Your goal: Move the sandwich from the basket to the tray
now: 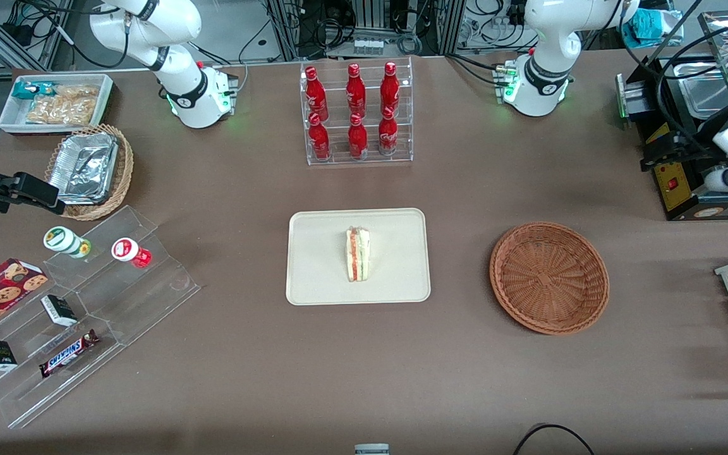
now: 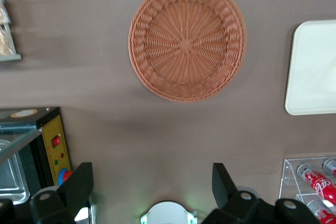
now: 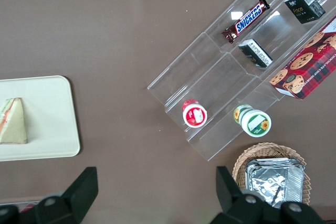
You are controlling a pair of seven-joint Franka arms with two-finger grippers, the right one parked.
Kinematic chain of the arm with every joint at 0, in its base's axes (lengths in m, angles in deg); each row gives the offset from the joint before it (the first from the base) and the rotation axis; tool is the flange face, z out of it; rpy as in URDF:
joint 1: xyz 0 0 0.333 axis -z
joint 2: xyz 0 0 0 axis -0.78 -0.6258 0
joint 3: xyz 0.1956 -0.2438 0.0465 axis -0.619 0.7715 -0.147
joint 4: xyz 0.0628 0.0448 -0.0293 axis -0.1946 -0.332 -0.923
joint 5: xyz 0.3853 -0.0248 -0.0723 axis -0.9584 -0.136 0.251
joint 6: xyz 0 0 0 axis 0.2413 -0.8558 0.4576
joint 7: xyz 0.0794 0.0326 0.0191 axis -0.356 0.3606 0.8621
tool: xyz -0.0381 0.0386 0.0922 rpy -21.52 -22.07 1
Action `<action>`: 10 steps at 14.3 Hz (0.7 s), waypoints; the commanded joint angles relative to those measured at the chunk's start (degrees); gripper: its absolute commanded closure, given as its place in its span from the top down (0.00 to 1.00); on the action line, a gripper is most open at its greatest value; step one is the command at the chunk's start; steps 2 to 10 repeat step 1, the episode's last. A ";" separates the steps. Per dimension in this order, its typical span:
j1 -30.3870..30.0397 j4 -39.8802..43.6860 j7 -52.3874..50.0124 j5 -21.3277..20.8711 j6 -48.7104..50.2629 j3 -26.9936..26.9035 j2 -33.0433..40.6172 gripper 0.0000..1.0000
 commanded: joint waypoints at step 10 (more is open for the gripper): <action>-0.71 2.33 0.60 -0.07 1.43 -0.30 -0.20 1.00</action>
